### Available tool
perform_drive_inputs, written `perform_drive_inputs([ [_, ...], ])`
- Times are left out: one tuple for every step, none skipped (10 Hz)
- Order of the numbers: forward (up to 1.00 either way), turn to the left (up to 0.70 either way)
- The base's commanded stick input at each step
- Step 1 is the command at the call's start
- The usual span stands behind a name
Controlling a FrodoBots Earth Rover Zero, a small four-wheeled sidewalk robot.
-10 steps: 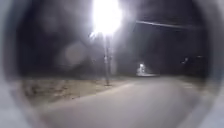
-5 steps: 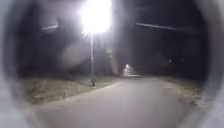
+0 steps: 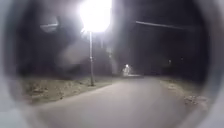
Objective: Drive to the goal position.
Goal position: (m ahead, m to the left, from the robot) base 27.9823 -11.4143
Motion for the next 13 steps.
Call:
perform_drive_inputs([
  [1.00,0.00],
  [1.00,0.00],
  [1.00,0.00],
  [1.00,0.00],
  [1.00,0.00],
  [1.00,-0.09],
  [1.00,-0.15],
  [1.00,-0.15],
  [1.00,-0.08],
  [1.00,-0.08],
  [1.00,-0.11],
  [1.00,-0.17],
  [1.00,-0.18],
])
